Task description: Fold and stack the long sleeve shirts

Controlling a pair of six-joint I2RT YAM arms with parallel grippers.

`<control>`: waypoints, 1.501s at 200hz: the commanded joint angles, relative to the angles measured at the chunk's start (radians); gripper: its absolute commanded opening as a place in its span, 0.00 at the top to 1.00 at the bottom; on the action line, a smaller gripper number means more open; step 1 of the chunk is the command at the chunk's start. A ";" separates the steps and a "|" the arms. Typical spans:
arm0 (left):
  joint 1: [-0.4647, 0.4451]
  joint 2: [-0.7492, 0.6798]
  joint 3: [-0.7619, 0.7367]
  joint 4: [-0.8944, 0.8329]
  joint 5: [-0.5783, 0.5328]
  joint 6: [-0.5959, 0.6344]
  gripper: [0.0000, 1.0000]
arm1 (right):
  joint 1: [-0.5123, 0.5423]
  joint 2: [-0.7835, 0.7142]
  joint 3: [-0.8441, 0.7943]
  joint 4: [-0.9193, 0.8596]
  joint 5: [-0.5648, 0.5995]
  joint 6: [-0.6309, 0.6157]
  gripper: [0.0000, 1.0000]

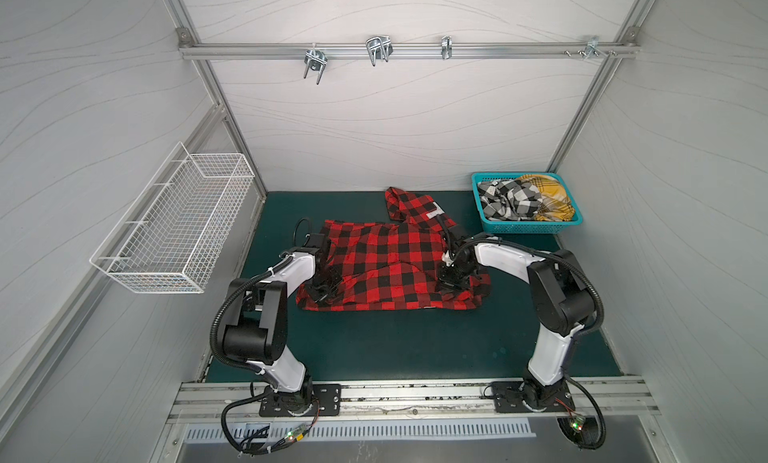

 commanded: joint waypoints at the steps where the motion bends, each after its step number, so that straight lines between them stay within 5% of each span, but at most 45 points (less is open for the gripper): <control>1: 0.025 -0.044 -0.071 0.005 -0.072 -0.032 1.00 | 0.036 0.015 -0.060 0.026 0.001 -0.009 0.73; 77: 0.076 -0.256 -0.092 -0.130 -0.123 0.019 1.00 | 0.115 -0.105 -0.132 0.019 -0.051 0.036 0.65; 100: 0.076 -0.268 0.048 -0.166 -0.114 0.053 0.74 | 0.102 -0.190 -0.059 -0.070 0.009 0.028 0.56; 121: 0.076 -0.189 0.227 -0.144 -0.123 0.113 0.68 | 0.061 -0.222 0.037 -0.132 0.048 0.011 0.51; 141: 0.076 -0.056 0.383 -0.076 -0.110 0.148 0.82 | -0.007 -0.178 0.104 -0.142 0.037 -0.007 0.53; 190: 0.079 0.302 0.607 0.022 -0.020 0.142 1.00 | -0.110 0.040 0.253 -0.095 -0.015 -0.055 0.67; 241: 0.112 0.527 0.748 0.020 -0.049 0.148 1.00 | -0.168 0.188 0.282 -0.071 0.014 -0.049 0.73; 292: 0.146 0.590 0.809 -0.011 -0.069 0.225 1.00 | -0.193 0.219 0.226 -0.069 0.015 -0.077 0.74; 300: 0.140 0.577 0.823 -0.015 -0.064 0.240 0.93 | -0.193 0.212 0.232 -0.074 0.014 -0.082 0.74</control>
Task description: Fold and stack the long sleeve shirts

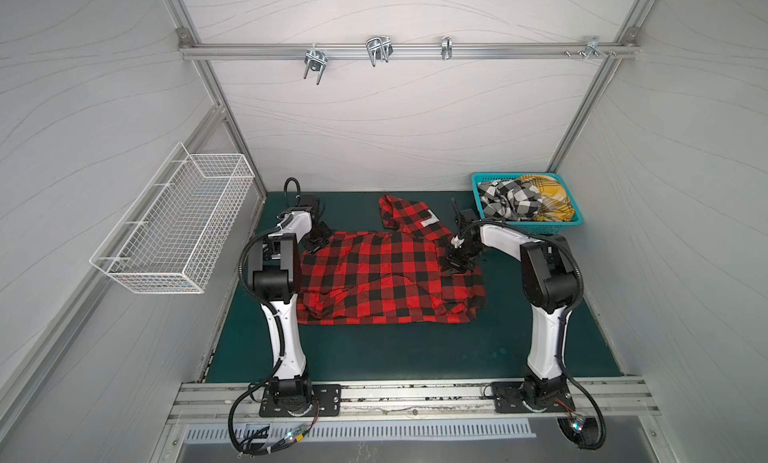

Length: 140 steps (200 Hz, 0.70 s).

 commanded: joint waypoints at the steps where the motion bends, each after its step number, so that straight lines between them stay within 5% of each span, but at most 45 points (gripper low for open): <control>1: -0.004 0.013 0.068 -0.027 -0.012 0.067 0.92 | -0.005 0.019 -0.019 -0.029 0.037 -0.030 0.73; 35: -0.041 -0.065 0.128 -0.008 -0.115 0.130 0.52 | -0.005 -0.030 0.049 -0.079 0.024 -0.045 0.61; 78: -0.040 0.075 0.319 -0.117 -0.150 0.163 0.31 | 0.005 -0.089 0.114 -0.114 -0.003 -0.028 0.51; 140: -0.033 0.182 0.417 -0.197 -0.117 0.142 0.38 | 0.007 -0.119 0.139 -0.125 -0.016 -0.007 0.50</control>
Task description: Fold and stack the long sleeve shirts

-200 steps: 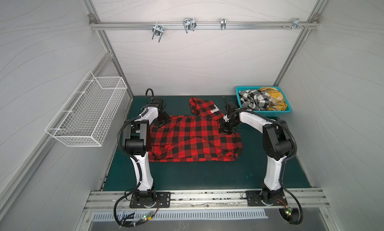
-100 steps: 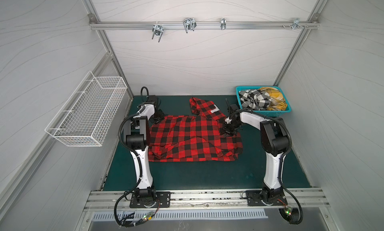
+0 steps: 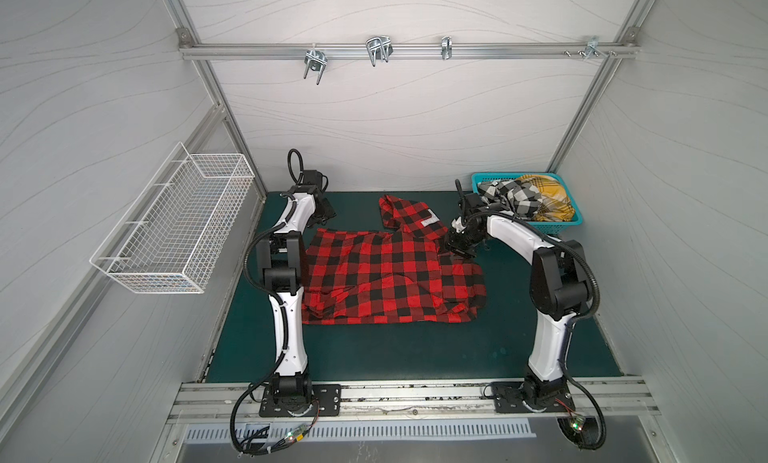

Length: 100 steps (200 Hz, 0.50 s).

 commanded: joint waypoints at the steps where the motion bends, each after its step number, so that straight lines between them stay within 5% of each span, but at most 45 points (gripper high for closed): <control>1: 0.007 0.033 0.018 -0.051 -0.001 -0.003 0.38 | 0.007 -0.029 0.012 -0.047 -0.011 0.009 0.50; 42: 0.014 0.087 0.075 -0.081 0.018 -0.002 0.52 | 0.006 -0.024 0.013 -0.049 -0.016 0.013 0.50; 100: 0.017 0.074 0.074 -0.077 0.010 -0.018 0.89 | 0.001 -0.017 0.026 -0.032 0.003 0.013 0.49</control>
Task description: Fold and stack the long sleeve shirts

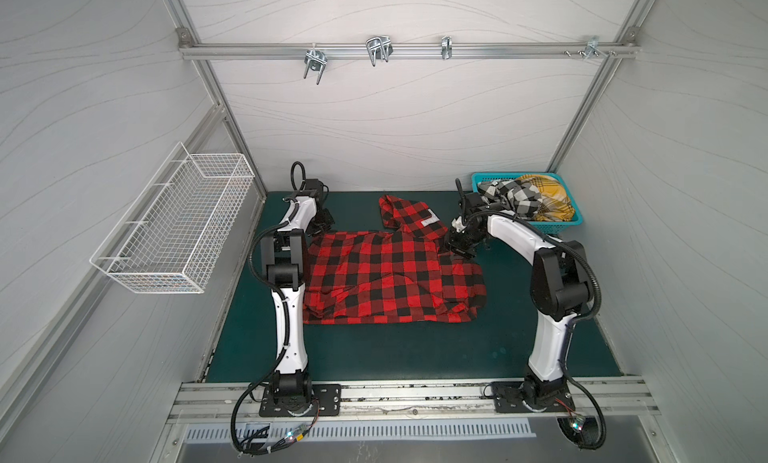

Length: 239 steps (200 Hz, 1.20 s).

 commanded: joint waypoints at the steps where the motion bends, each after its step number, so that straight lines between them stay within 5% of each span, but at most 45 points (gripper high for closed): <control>1: 0.003 0.001 0.042 -0.010 -0.011 -0.001 0.89 | -0.001 -0.014 0.027 -0.021 0.010 0.009 0.49; 53: -0.001 -0.130 -0.093 0.043 -0.014 0.006 0.96 | -0.053 0.206 0.347 -0.081 0.123 -0.089 0.39; 99: -0.001 -0.159 -0.156 0.059 0.017 -0.018 1.00 | -0.112 0.446 0.667 -0.157 0.087 -0.168 0.38; 239: -0.004 -0.164 -0.204 0.089 0.024 -0.031 1.00 | -0.088 0.737 0.853 -0.187 0.011 -0.250 0.49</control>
